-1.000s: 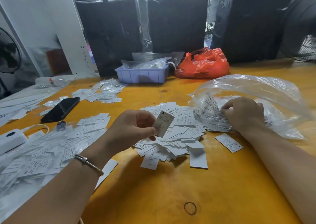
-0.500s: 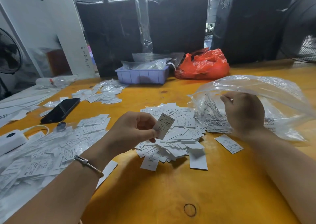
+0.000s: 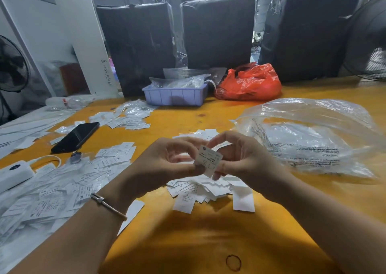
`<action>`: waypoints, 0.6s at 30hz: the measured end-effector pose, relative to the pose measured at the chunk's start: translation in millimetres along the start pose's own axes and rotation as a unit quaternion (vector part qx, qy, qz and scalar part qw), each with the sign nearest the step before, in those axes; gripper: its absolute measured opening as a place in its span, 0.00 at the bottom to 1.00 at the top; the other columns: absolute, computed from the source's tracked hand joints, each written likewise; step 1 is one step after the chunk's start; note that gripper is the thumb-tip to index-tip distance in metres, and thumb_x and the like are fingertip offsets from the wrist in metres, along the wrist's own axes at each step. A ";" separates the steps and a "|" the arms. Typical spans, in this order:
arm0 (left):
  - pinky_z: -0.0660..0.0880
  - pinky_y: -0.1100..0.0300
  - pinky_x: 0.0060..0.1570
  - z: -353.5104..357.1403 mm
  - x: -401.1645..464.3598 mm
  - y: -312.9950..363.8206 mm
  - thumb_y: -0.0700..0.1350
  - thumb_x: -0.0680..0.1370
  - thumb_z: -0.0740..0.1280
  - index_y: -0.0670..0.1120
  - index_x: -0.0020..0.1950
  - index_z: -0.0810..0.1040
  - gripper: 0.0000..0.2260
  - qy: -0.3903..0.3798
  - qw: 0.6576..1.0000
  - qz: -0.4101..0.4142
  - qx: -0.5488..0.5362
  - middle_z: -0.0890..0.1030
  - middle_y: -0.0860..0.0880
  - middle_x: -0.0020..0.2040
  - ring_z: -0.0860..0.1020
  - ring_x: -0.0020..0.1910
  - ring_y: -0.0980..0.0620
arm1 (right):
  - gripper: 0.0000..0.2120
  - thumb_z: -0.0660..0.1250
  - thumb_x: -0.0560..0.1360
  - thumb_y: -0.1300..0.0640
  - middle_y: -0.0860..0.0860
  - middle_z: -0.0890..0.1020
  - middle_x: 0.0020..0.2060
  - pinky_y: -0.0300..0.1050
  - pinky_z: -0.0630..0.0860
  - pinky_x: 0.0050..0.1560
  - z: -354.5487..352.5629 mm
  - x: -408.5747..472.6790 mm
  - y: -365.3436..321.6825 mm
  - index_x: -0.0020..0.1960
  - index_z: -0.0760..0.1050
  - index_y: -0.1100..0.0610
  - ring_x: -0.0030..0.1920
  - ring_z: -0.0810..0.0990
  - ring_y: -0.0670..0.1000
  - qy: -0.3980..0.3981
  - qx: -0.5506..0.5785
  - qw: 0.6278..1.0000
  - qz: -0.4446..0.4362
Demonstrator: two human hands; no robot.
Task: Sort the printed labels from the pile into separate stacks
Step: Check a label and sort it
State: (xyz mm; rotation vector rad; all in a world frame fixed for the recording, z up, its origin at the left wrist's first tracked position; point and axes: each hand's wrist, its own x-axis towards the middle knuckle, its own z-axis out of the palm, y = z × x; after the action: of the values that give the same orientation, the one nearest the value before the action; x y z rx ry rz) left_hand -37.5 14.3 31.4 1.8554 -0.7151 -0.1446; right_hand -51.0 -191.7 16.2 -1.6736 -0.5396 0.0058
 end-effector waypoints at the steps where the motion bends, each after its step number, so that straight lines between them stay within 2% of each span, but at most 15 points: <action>1: 0.76 0.69 0.53 2.0 -0.9 0.4 0.45 0.68 0.74 0.43 0.43 0.85 0.07 -0.005 1.000 0.002 0.002 0.84 0.56 0.54 0.80 0.57 0.59 | 0.13 0.65 0.71 0.77 0.66 0.83 0.38 0.51 0.76 0.40 0.8 -0.3 -0.7 0.52 0.70 0.64 0.35 0.80 0.60 0.004 -0.008 1.000 0.002; 3: 0.77 0.67 0.49 4.8 -1.5 0.2 0.44 0.68 0.74 0.41 0.42 0.84 0.08 0.005 1.000 -0.003 0.006 0.86 0.53 0.48 0.83 0.51 0.57 | 0.13 0.63 0.71 0.77 0.66 0.83 0.37 0.55 0.74 0.40 0.3 -0.3 -1.6 0.48 0.68 0.62 0.34 0.80 0.61 0.021 -0.014 1.000 -0.004; 7: 0.79 0.63 0.42 3.1 -0.9 0.0 0.45 0.66 0.74 0.40 0.42 0.84 0.10 0.036 0.999 -0.029 0.003 0.87 0.49 0.46 0.85 0.47 0.53 | 0.09 0.66 0.72 0.74 0.60 0.83 0.33 0.41 0.73 0.35 -3.5 0.9 -0.5 0.45 0.69 0.65 0.31 0.80 0.54 0.072 -0.015 0.997 -0.035; 10: 0.80 0.63 0.43 1.6 -0.3 -0.6 0.47 0.65 0.75 0.44 0.42 0.85 0.09 0.043 0.999 -0.029 0.008 0.87 0.50 0.46 0.85 0.47 0.53 | 0.02 0.69 0.75 0.63 0.56 0.84 0.39 0.37 0.74 0.37 -5.7 1.0 -2.7 0.46 0.77 0.62 0.39 0.81 0.51 0.090 -0.029 0.994 -0.062; 12: 0.80 0.64 0.42 2.3 0.0 -0.7 0.47 0.65 0.74 0.46 0.42 0.86 0.08 0.047 0.998 -0.028 0.007 0.87 0.50 0.45 0.85 0.47 0.53 | 0.10 0.69 0.74 0.51 0.51 0.84 0.44 0.38 0.74 0.41 -6.5 0.4 -4.6 0.46 0.82 0.58 0.46 0.80 0.49 0.080 -0.052 0.994 -0.058; 14: 0.81 0.61 0.44 2.6 0.4 -1.1 0.47 0.65 0.74 0.46 0.43 0.86 0.09 0.049 0.998 -0.026 0.014 0.87 0.50 0.44 0.85 0.47 0.52 | 0.15 0.71 0.71 0.46 0.49 0.82 0.48 0.41 0.76 0.45 -4.8 -0.5 -6.6 0.46 0.84 0.57 0.49 0.80 0.46 0.069 -0.061 0.995 -0.049; 16: 0.81 0.54 0.49 2.7 0.4 -0.9 0.48 0.65 0.74 0.45 0.45 0.86 0.11 0.044 0.998 -0.026 0.025 0.87 0.48 0.44 0.84 0.47 0.48 | 0.13 0.73 0.70 0.50 0.50 0.81 0.50 0.50 0.80 0.48 -2.3 -1.8 -5.7 0.44 0.84 0.61 0.49 0.81 0.48 0.068 -0.090 0.992 -0.051; 18: 0.80 0.53 0.48 2.9 0.0 0.0 0.48 0.66 0.75 0.44 0.47 0.86 0.13 0.040 0.998 -0.031 0.025 0.86 0.47 0.45 0.84 0.46 0.47 | 0.06 0.73 0.71 0.59 0.51 0.82 0.49 0.54 0.79 0.48 -3.2 -0.7 -4.8 0.41 0.82 0.62 0.48 0.81 0.51 0.094 -0.080 0.990 -0.067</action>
State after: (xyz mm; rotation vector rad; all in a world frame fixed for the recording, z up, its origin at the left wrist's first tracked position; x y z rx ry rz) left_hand -38.7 12.0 30.2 1.9215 -0.6101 -0.0927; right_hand -52.3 -194.6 21.1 -1.7680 -0.5182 -0.2961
